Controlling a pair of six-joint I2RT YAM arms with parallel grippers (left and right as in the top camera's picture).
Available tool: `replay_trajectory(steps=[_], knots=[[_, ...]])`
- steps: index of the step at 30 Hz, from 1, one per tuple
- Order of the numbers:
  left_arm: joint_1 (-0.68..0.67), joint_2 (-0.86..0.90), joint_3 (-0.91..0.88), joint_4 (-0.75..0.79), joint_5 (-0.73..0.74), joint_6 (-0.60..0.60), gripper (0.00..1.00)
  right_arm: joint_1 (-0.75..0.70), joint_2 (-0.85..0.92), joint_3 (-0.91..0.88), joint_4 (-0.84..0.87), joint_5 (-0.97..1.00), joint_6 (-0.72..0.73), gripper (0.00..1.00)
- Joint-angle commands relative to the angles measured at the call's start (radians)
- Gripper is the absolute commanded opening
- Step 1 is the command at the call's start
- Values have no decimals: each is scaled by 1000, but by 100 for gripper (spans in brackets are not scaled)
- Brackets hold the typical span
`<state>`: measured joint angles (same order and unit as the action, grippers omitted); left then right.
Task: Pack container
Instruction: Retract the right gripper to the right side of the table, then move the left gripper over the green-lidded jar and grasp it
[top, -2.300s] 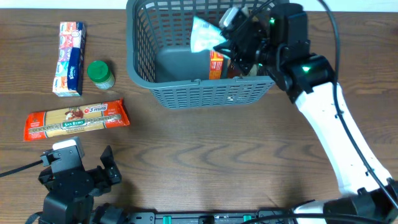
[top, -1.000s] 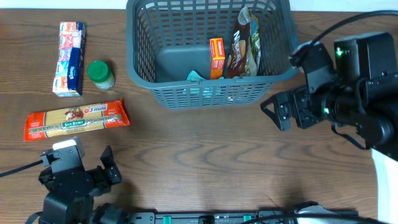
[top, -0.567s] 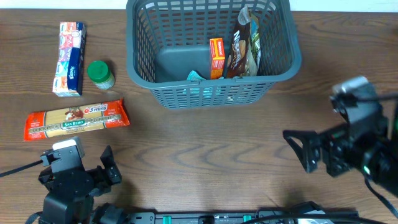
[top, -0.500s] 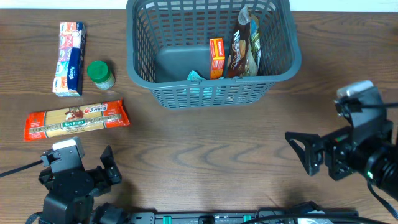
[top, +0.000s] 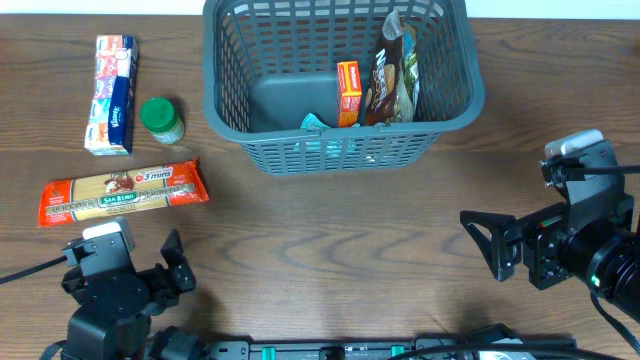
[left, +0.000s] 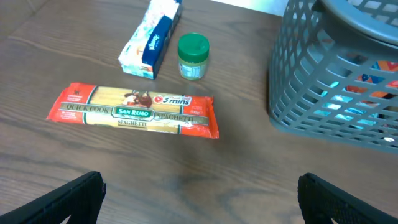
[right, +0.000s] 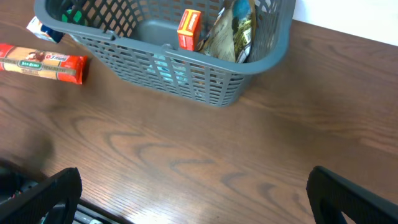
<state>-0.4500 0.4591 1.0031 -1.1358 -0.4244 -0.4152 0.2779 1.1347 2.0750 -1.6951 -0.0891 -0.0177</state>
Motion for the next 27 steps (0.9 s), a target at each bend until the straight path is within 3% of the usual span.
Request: replay_trajectory(steps=[1,6,11,17,27], knots=[[0,-3,14,24,-29,5,99,-2,2,4,-2,10,14,99],[0,25,14,51,-7,60,99,-2,2,5,-2,10,14,99],[14,174,37,50,-50,57,99,-2,2,5,-2,10,14,99],[151,399,195,49,-93,42,98,-2,2,5,-2,10,14,99],[491,620,273,239,262,306,99,-2,2,4,-2,10,14,99]])
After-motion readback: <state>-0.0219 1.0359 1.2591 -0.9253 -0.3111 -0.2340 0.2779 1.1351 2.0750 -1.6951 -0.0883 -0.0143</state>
